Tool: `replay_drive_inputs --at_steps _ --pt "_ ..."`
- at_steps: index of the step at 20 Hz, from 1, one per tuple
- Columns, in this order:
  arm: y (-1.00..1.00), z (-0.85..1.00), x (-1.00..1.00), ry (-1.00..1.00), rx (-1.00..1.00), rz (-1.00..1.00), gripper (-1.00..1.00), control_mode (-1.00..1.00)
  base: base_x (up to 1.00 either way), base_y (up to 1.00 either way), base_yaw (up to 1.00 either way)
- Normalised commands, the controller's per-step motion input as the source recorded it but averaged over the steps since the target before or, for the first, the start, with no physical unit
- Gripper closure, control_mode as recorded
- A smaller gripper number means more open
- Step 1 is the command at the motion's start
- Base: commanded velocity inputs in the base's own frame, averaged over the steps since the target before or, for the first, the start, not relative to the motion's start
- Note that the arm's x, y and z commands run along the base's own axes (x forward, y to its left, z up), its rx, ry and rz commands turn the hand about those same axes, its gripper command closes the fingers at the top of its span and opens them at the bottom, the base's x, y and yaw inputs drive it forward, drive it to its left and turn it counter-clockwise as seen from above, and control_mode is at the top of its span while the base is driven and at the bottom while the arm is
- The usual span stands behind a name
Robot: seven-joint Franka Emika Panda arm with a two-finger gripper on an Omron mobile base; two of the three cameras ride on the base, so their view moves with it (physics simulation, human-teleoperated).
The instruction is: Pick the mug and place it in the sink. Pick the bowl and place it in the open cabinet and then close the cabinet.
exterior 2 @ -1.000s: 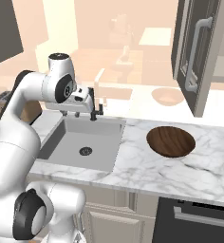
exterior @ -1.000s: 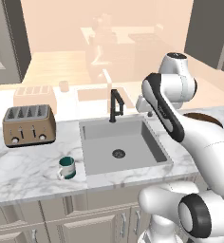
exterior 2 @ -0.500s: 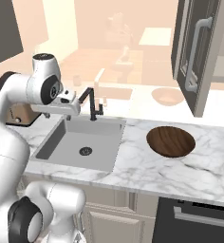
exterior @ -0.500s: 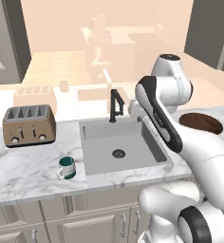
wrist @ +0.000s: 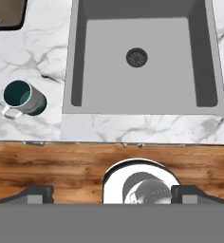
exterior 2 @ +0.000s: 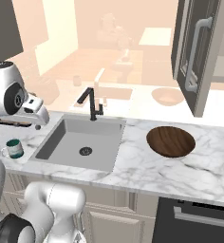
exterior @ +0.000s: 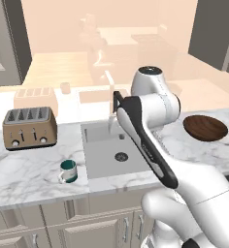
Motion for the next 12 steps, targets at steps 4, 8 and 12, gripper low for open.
replay_drive_inputs --at_steps 4,8,12 --pt "0.51 -0.35 -0.38 0.0 0.0 -0.06 -1.0 -1.0 0.0 0.0 0.0" --pt "0.69 -0.21 -0.21 0.0 0.0 -0.14 -1.0 -1.0 0.0 0.0 0.0" --pt "0.44 -0.04 -0.37 0.0 0.0 -0.18 -1.0 -1.0 0.0 0.0 0.0"
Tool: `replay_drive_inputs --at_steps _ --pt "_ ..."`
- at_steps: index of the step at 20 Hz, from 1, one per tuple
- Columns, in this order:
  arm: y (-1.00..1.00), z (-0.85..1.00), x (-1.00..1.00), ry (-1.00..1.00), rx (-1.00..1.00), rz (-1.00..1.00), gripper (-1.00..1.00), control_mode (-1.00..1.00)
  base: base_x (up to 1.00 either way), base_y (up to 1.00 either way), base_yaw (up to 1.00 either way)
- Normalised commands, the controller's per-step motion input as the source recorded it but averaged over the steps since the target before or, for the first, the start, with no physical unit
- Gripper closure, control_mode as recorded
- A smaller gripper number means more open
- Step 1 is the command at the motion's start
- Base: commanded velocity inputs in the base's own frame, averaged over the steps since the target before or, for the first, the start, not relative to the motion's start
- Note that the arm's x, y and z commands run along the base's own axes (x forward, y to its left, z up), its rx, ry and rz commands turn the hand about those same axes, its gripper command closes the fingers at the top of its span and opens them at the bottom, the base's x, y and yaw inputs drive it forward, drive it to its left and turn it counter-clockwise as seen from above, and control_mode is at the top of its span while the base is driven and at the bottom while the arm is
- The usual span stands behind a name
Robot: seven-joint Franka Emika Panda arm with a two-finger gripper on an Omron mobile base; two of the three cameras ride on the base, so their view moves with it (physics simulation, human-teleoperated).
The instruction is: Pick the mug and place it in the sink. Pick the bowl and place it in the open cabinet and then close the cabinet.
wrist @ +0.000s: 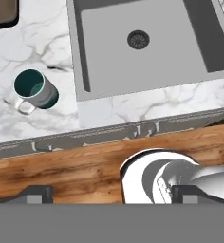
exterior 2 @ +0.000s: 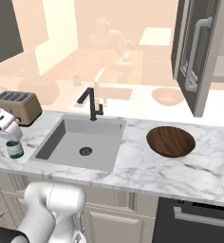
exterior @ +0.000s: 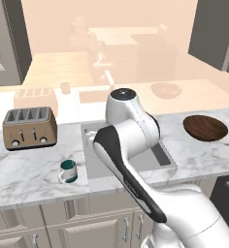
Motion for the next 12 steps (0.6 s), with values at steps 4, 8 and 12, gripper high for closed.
replay_drive_inputs --at_steps 4,8,12 --pt "0.43 -0.15 -0.38 0.0 0.02 -0.15 -1.0 -1.0 0.0 0.0 0.0" --pt "0.45 -0.12 -0.16 0.0 0.01 -0.1 -1.0 -1.0 0.0 0.0 0.0" --pt "0.31 -0.12 -0.12 0.01 0.01 -0.05 -1.0 -1.0 0.0 0.0 0.0"
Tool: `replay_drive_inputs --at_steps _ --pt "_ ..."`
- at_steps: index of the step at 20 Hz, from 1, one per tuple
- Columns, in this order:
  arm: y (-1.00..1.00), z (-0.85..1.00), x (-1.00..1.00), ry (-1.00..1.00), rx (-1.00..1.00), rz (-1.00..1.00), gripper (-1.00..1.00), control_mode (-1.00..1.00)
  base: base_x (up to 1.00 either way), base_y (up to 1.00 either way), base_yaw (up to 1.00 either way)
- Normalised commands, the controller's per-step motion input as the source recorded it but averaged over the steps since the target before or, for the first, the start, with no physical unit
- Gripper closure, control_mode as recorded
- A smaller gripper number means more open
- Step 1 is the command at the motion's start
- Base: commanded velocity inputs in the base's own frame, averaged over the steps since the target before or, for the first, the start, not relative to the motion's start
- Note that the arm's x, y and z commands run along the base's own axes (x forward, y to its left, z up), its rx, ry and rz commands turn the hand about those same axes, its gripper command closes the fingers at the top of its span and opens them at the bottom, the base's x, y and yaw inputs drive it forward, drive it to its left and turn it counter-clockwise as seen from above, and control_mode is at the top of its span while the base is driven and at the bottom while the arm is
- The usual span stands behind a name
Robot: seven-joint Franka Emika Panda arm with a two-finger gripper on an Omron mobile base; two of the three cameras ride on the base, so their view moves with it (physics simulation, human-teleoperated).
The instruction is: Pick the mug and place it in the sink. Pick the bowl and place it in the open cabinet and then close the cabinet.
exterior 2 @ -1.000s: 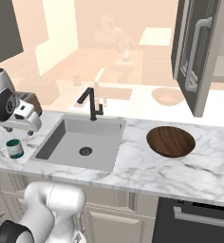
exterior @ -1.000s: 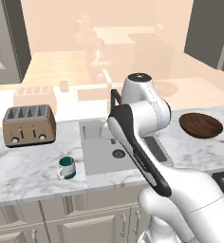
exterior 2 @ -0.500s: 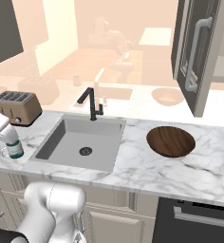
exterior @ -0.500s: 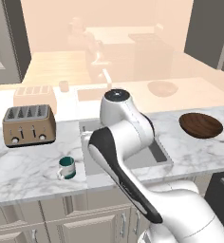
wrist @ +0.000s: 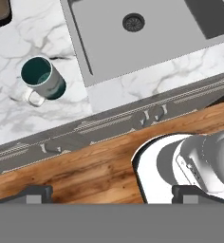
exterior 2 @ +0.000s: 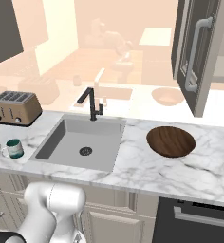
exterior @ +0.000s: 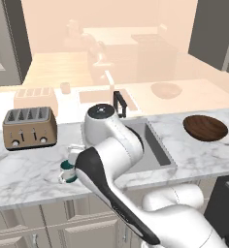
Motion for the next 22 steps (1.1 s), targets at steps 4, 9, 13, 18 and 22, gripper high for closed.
replay_drive_inputs --at_steps 4,9,13,18,22 --pt "0.27 -0.3 0.0 0.04 0.08 -0.03 -1.0 -1.0 0.0 0.0 0.0" --pt "0.36 -0.4 0.16 0.02 0.04 -0.02 -1.0 -1.0 0.0 0.0 0.0" --pt "0.16 -0.19 0.23 0.01 0.0 0.0 -1.0 -1.0 0.0 0.0 0.0" --pt "0.03 -0.01 0.34 0.06 0.0 0.0 -1.0 -1.0 0.0 0.0 0.0" --pt "0.0 0.0 0.35 0.04 0.0 0.0 -1.0 -1.0 0.0 0.0 0.0"
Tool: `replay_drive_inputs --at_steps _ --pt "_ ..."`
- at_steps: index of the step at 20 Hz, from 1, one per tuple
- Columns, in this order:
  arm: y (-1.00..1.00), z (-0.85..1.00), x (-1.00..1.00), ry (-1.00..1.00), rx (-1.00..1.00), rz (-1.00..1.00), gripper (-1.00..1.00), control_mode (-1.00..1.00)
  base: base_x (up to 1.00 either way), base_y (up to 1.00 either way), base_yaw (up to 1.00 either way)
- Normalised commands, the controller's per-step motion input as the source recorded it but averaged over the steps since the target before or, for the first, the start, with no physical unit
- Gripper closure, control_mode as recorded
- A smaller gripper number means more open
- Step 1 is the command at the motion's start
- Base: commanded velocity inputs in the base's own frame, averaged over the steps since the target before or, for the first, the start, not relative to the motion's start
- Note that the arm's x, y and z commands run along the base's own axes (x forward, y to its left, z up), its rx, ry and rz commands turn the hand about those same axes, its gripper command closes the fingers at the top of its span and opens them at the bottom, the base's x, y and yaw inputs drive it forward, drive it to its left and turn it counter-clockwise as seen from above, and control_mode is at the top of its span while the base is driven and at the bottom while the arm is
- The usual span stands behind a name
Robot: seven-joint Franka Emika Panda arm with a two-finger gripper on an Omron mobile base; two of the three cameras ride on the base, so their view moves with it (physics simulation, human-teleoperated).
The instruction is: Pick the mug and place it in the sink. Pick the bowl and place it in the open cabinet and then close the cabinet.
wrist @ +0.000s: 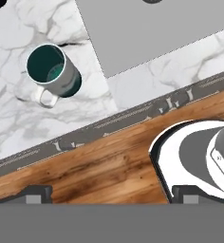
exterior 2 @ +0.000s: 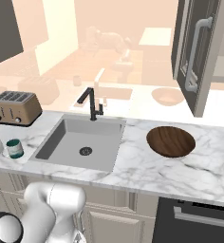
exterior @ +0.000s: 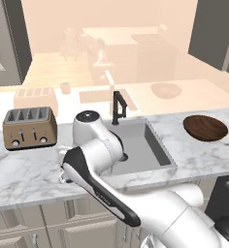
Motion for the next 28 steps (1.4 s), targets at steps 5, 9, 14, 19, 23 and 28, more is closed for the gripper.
replay_drive_inputs --at_steps 5,9,14,19,23,28 --pt "0.08 -0.12 0.27 0.03 0.0 0.0 -1.0 -1.0 0.0 0.0 0.0" --pt "0.13 -0.22 0.11 0.0 0.0 0.0 -1.0 -1.0 0.0 0.0 0.0" --pt "0.17 -0.28 0.06 0.0 0.0 0.0 -1.0 -1.0 0.0 0.0 0.0" --pt "0.15 -0.25 0.05 0.0 0.0 0.0 -1.0 -1.0 0.0 0.0 0.0" --pt "0.08 -0.17 0.09 0.0 0.0 0.0 -1.0 -1.0 0.0 0.0 0.0" --pt "0.01 -0.17 0.08 0.0 0.0 0.0 -1.0 -1.0 0.0 0.0 0.0"
